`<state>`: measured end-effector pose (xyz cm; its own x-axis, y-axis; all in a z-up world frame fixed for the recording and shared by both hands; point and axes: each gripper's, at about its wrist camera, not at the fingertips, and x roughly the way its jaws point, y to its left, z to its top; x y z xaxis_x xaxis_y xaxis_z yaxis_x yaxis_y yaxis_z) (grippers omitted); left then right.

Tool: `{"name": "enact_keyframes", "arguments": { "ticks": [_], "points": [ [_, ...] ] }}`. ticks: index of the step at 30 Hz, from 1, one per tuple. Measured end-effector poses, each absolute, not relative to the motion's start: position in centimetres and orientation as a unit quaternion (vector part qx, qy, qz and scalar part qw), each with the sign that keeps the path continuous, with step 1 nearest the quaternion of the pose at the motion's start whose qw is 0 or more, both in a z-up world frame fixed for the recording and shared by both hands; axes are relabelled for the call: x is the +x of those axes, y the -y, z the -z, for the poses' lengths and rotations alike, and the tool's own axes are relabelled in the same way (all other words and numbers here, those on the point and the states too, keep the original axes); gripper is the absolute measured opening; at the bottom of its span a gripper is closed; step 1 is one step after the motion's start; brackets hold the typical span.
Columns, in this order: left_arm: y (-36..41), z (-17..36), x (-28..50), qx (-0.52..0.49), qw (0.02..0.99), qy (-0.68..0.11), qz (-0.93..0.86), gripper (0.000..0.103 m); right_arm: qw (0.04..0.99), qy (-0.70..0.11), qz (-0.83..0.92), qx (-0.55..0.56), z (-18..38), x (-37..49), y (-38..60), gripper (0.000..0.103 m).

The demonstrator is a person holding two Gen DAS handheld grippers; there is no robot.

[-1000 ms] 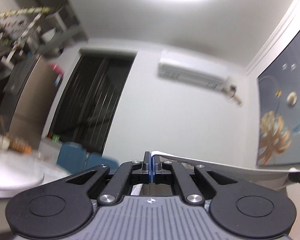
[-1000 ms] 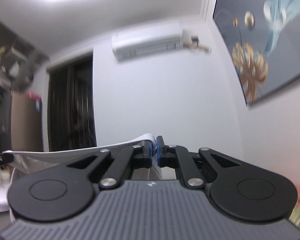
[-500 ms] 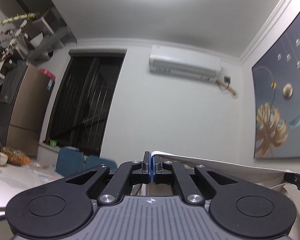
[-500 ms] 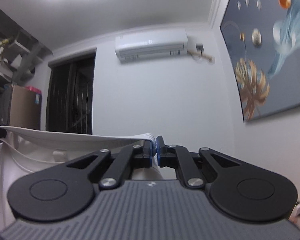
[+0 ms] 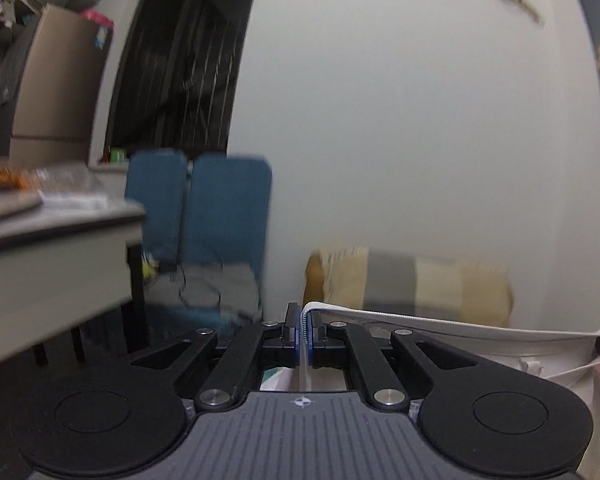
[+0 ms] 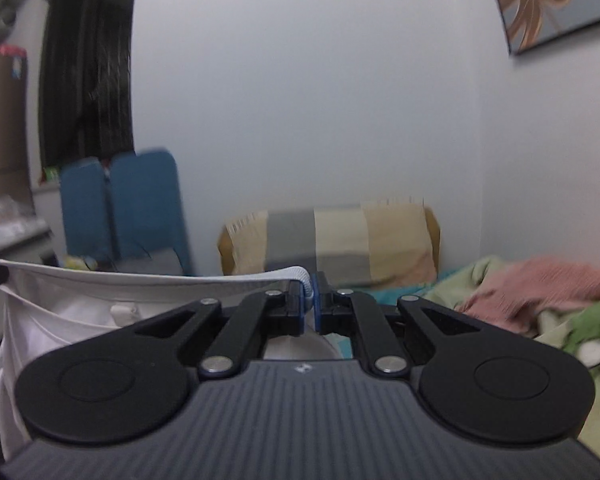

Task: Fold clothes
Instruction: 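Lower the shirt onto the bed and open both grippers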

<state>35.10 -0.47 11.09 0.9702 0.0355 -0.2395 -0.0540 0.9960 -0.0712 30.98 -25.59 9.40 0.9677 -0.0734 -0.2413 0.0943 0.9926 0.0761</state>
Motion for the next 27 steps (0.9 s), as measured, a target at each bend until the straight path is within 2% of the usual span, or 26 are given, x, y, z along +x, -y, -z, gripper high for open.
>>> {"name": "enact_keyframes", "arguments": {
  "ticks": [2, 6, 11, 13, 14, 15, 16, 17, 18, 21, 27],
  "points": [
    [0.5, -5.2, 40.1, -0.033, 0.987, -0.154, -0.026, 0.008, 0.988, -0.147, 0.043, 0.038, -4.0, 35.9, 25.8, 0.007],
    [0.6, 6.2, 48.7, -0.016, 0.974, -0.222, -0.031, 0.008, 0.973, -0.223, 0.04, 0.051, 6.7, 43.8, 26.2, 0.007],
    [-0.4, 14.6, 54.5, -0.003, 0.956, -0.292, -0.018, 0.008, 0.954, -0.283, 0.035, 0.086, 14.9, 48.3, 27.0, 0.008],
    [-1.4, 15.5, 55.8, -0.016, 0.95, -0.311, -0.012, 0.014, 0.946, -0.303, 0.031, 0.106, 16.7, 49.2, 27.4, 0.011],
    [-1.8, 15.9, 56.4, -0.023, 0.947, -0.32, -0.008, 0.021, 0.943, -0.31, 0.029, 0.114, 17.0, 49.5, 27.6, 0.018],
    [-2.1, 16.0, 56.3, -0.031, 0.945, -0.325, -0.002, 0.036, 0.94, -0.314, 0.025, 0.127, 16.9, 49.5, 28.0, 0.035],
    [-2.4, 15.9, 56.4, -0.032, 0.943, -0.333, 0.003, 0.044, 0.938, -0.317, 0.019, 0.142, 16.5, 49.3, 28.5, 0.047],
    [-2.7, 15.5, 56.5, -0.031, 0.941, -0.336, 0.004, 0.056, 0.935, -0.318, 0.015, 0.154, 16.2, 48.9, 28.8, 0.075],
    [-2.9, 15.1, 56.1, -0.029, 0.942, -0.334, 0.008, 0.065, 0.934, -0.318, 0.011, 0.163, 15.8, 48.5, 28.9, 0.089],
    [-3.4, 12.4, 53.0, -0.015, 0.944, -0.329, 0.028, 0.083, 0.937, -0.31, 0.006, 0.162, 13.7, 45.8, 28.8, 0.089],
    [-3.7, 6.1, 41.7, 0.008, 0.949, -0.309, 0.07, 0.085, 0.945, -0.284, -0.009, 0.163, 8.6, 37.9, 28.2, 0.089]
  ]
}}
